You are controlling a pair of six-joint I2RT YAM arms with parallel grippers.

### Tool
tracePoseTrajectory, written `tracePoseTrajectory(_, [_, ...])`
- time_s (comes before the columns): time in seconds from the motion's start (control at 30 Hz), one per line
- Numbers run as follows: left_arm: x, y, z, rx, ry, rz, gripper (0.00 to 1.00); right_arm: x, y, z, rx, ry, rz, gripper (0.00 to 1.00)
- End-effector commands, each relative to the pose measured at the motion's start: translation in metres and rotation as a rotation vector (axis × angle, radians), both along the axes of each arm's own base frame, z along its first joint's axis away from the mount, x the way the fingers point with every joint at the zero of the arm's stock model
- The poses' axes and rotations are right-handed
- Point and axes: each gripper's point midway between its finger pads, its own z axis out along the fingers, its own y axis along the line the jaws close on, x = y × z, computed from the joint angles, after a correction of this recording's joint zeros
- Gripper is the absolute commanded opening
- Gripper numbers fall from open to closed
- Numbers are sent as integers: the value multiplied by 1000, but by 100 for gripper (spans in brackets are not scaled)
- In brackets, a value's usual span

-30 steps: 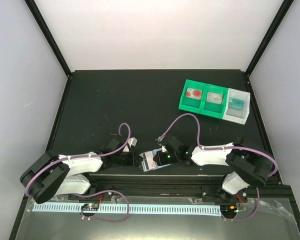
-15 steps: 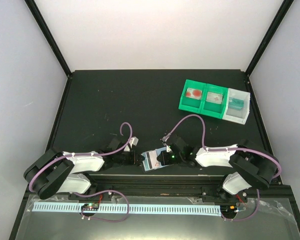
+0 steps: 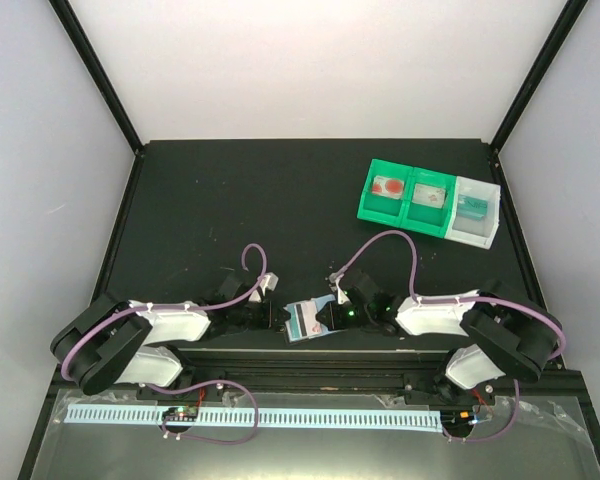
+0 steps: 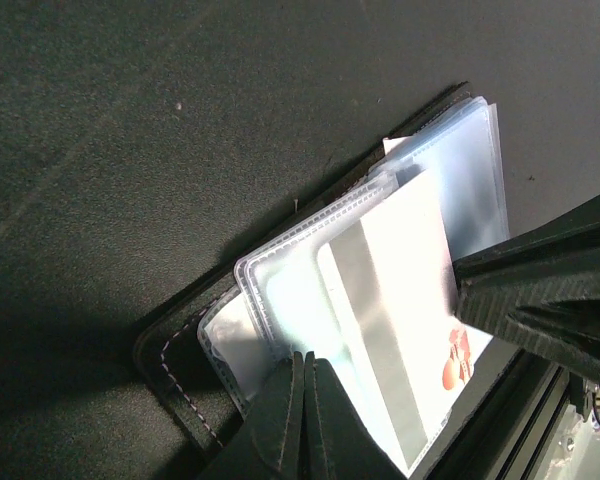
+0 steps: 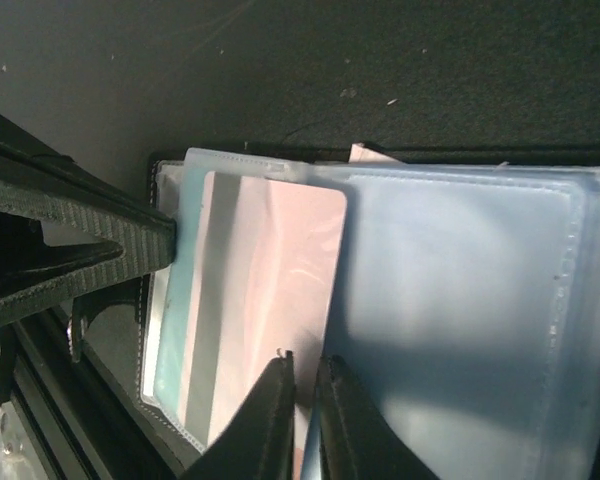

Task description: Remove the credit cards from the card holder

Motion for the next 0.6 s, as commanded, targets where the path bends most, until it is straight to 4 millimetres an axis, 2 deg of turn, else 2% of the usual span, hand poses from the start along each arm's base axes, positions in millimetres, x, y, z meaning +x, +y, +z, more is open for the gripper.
tracePoseTrajectory(0.0, [-7, 16, -25, 110, 40, 16, 2, -1, 3, 3, 32, -5, 17, 12])
tracePoseTrajectory(0.33, [-8, 17, -26, 110, 42, 16, 2, -3, 3, -8, 27, 13, 21, 13])
tracePoseTrajectory(0.57, [-9, 17, -25, 103, 41, 19, 2, -2, 2, -8, 19, 12, 12, 1])
